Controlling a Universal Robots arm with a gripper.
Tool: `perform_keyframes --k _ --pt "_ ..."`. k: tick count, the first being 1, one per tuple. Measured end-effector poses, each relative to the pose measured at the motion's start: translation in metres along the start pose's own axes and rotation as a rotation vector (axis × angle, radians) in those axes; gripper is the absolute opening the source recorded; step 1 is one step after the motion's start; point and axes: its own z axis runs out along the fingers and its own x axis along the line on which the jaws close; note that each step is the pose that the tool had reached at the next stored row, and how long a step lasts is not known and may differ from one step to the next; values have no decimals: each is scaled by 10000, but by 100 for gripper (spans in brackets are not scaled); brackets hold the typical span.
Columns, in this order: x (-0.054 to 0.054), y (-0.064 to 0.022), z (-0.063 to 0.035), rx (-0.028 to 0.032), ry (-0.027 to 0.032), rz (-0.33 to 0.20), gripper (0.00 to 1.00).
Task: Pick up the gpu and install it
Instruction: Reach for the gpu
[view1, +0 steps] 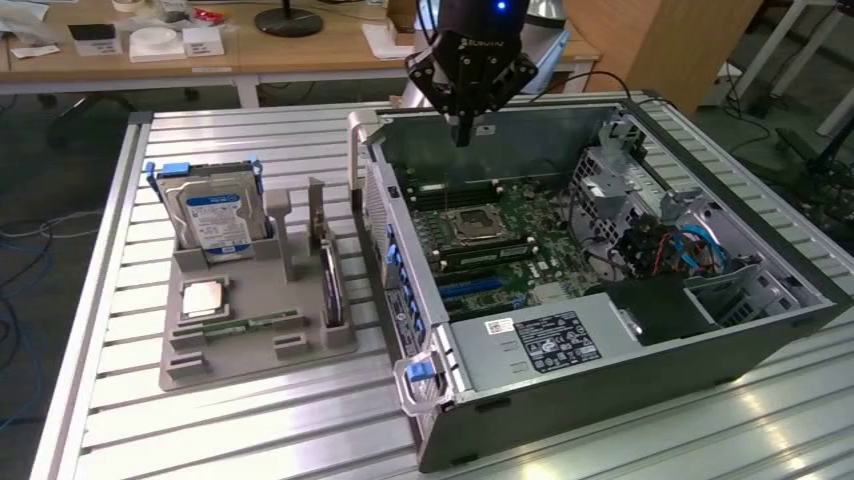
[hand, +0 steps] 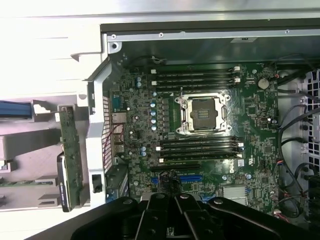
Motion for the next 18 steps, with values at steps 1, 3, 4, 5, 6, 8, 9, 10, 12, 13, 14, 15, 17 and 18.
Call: perform_keyframes --k 1,3,4,5,6,8,9,10,12,13,14,15,17,18 --pt "15 0 0 0 -4 0 11" --pt "48 0 0 -1 -12 -1 11" --pt "68 0 0 -1 -16 -2 11" --pt "90 1 0 -1 -21 -2 11" --pt "112 1 1 -2 -28 -2 11" --pt "153 1 0 -2 -39 -1 11" --pt "173 1 0 -2 -45 -2 11" --pt "196 1 0 -4 -54 -3 11" --pt "239 -1 0 -4 -68 -4 11" --pt "263 -2 -1 -5 -75 -4 11" --pt "287 -3 -1 -5 -83 -4 11" --pt "313 -3 -1 -6 -92 -4 11" --pt "365 0 -1 -8 -111 -4 11" --pt "390 0 -1 -9 -121 -5 11"
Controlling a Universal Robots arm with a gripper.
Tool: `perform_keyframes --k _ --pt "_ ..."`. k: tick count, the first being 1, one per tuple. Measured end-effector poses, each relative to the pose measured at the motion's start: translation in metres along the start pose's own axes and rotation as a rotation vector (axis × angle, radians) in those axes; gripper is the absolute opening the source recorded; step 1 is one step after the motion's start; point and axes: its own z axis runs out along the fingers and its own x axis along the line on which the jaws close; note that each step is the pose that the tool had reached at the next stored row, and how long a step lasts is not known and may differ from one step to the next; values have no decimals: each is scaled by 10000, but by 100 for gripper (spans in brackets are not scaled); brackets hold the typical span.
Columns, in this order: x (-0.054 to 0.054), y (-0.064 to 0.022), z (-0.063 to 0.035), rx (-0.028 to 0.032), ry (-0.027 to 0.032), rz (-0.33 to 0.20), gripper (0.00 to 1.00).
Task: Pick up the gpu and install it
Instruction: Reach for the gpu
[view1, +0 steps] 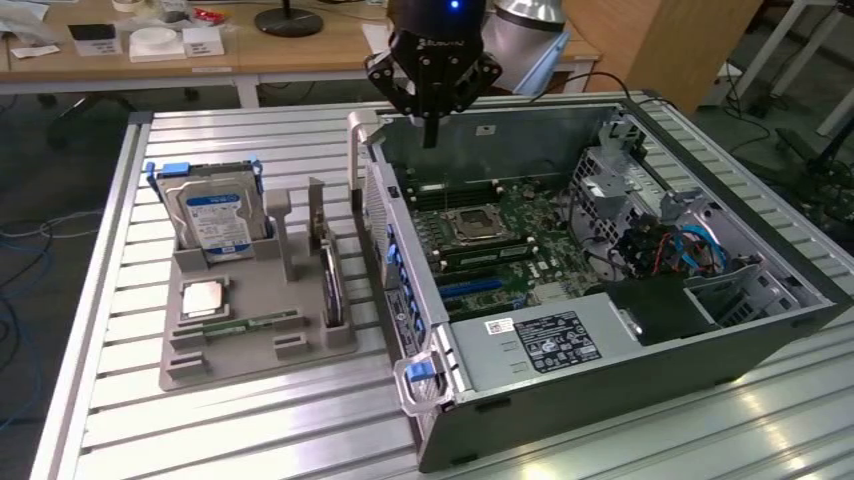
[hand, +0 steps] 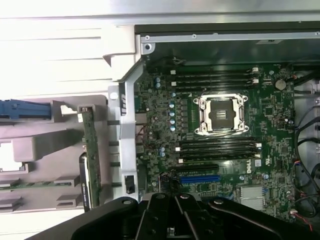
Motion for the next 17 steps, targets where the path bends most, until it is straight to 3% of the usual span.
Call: perform_keyframes --k 3,12,17 --pt "77 1 -1 -2 -32 1 11" --pt "362 -14 -11 -16 -222 5 11" --pt "456 -21 -14 -19 -264 21 11"
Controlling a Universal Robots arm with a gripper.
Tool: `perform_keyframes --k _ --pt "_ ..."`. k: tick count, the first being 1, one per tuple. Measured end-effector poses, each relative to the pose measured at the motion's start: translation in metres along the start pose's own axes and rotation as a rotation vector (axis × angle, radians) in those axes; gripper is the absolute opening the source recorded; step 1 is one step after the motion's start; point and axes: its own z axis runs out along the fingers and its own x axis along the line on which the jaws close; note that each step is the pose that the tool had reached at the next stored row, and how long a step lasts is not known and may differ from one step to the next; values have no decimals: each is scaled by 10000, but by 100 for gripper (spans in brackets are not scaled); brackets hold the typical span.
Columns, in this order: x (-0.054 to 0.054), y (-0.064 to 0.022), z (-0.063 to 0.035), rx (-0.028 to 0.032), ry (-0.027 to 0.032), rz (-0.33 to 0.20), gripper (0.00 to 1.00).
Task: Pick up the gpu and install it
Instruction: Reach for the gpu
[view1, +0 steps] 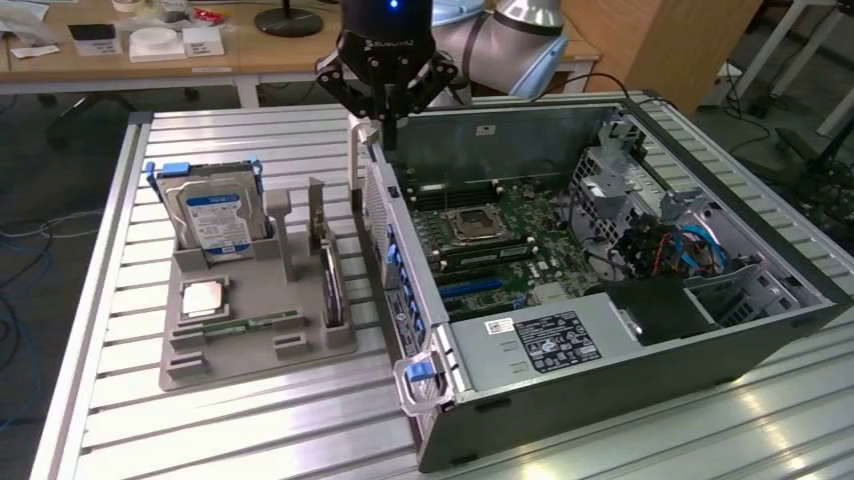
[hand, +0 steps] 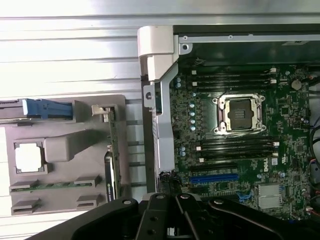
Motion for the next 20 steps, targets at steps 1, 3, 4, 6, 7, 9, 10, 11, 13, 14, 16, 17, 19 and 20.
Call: perform_keyframes --k 1,3,4,6,7,9,10,11,13,14,16,17,19,20 --pt "9 -1 -1 0 -2 2 11" --pt "11 -1 0 0 -3 2 11" --pt "11 -1 0 0 -3 2 11" --pt "12 -1 -1 0 -2 2 11" --pt "12 -1 -1 1 -3 2 11" --pt "9 -1 -1 2 5 3 11" --pt "0 0 0 5 42 8 11" --pt "-10 1 1 8 81 13 11" --pt "-33 3 3 15 186 20 11" --pt "-42 3 3 19 240 23 11" --pt "-42 3 3 21 257 25 11" --pt "-42 3 3 22 262 25 11" --pt "-43 3 3 22 265 24 11" --pt "-38 5 3 21 265 26 11"
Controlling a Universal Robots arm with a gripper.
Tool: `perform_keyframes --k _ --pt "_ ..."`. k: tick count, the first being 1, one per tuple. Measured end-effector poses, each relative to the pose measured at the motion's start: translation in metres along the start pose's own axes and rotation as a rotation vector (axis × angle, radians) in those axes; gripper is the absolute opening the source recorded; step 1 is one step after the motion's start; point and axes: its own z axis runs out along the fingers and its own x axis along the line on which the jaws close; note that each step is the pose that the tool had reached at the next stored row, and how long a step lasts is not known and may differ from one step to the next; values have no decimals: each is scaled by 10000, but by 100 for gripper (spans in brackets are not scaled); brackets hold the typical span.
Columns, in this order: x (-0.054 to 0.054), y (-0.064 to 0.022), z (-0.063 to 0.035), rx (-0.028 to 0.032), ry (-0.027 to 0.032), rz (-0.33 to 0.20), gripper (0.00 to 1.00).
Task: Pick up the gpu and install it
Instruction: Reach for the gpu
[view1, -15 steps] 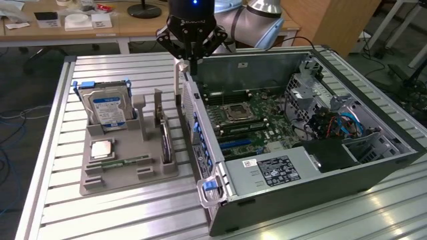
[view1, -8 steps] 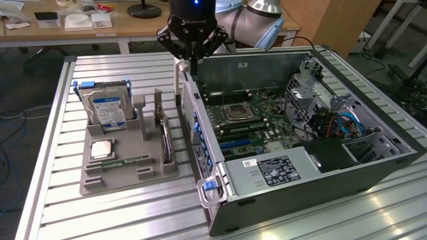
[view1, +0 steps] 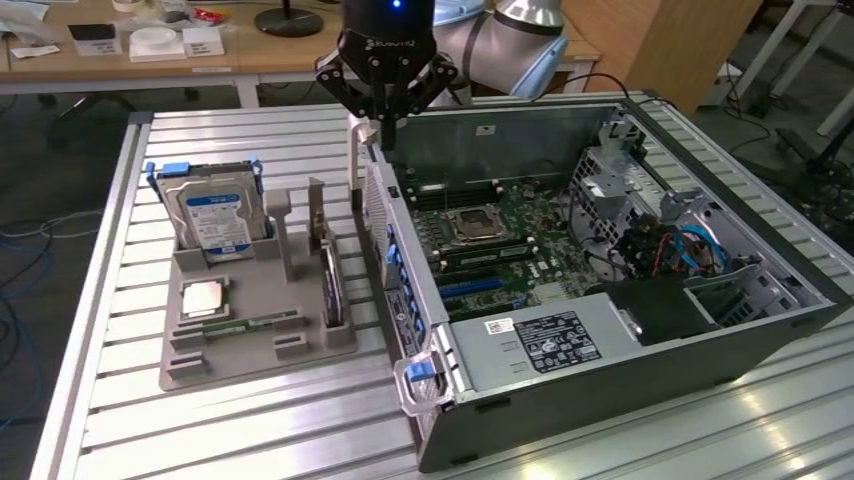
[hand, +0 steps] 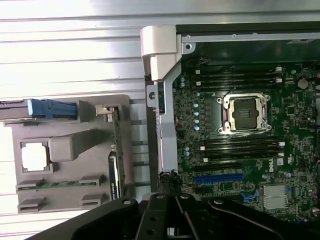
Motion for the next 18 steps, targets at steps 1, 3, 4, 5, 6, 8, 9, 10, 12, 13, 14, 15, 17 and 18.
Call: perform_keyframes --k 1,3,4,5,6,8,9,10,12,13,14,15,17,18 --pt "12 3 0 0 -1 9 11" --pt "28 6 0 1 -2 22 11" --pt "37 6 0 2 -1 26 11" --pt "48 6 0 3 -1 31 11" --pt "62 6 0 2 -2 36 11" --pt "99 5 0 3 -2 45 11" --pt "123 6 -1 3 -3 52 11" --pt "147 7 -2 3 -3 63 11" --pt "197 9 -3 4 -5 93 11" --pt "218 9 -4 5 -5 106 11" --pt "238 9 -5 6 -5 121 11" --pt "258 10 -6 6 -6 137 11" --pt "297 11 -7 7 -8 167 11" --pt "322 12 -8 8 -9 188 11"
